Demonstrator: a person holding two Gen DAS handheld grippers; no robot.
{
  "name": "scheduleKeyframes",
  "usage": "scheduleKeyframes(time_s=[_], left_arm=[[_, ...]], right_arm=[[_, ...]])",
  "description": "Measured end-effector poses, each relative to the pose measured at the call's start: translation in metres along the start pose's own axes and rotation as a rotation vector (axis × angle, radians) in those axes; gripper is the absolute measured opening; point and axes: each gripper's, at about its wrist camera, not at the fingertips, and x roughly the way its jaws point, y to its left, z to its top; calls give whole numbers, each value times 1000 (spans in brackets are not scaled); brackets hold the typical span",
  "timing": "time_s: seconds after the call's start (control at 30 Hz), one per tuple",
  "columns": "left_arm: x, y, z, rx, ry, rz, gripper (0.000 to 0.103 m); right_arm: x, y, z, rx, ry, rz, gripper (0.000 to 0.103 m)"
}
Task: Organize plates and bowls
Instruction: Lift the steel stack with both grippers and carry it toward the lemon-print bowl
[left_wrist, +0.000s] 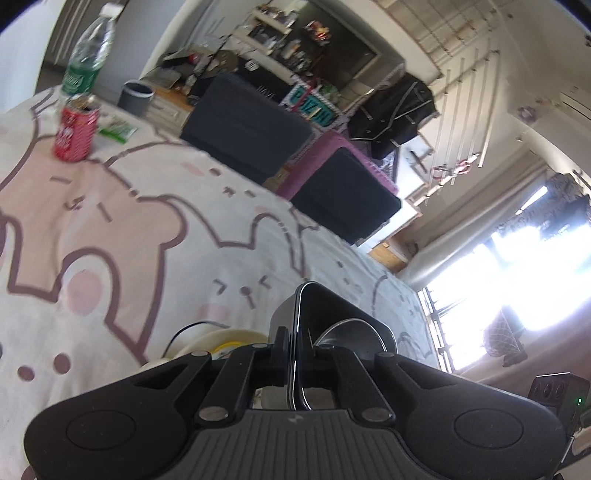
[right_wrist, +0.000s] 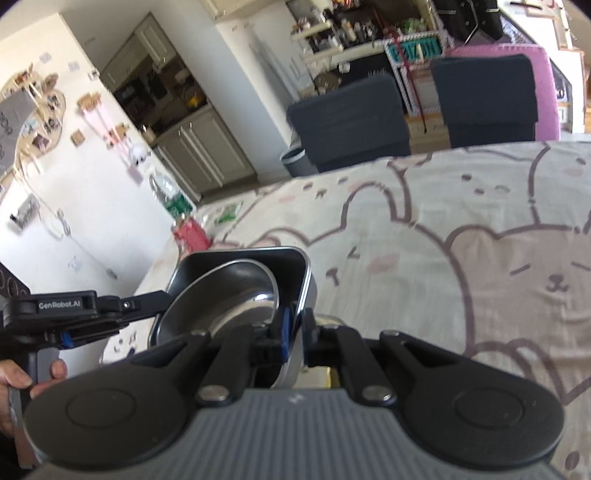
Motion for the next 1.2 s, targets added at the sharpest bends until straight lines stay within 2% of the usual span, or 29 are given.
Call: scheduleKeyframes(time_s=[0.33, 0.53, 1.2], left_arm=[[19, 26, -4, -37, 92, 66, 4], [31, 31, -10, -14, 151, 115, 4], [37, 35, -14, -12, 196, 144, 4]], right_arm=[[38, 18, -12, -37, 146, -58, 8], [57, 21, -17, -59, 222, -99, 8], [71, 21, -20, -77, 296, -107, 9]])
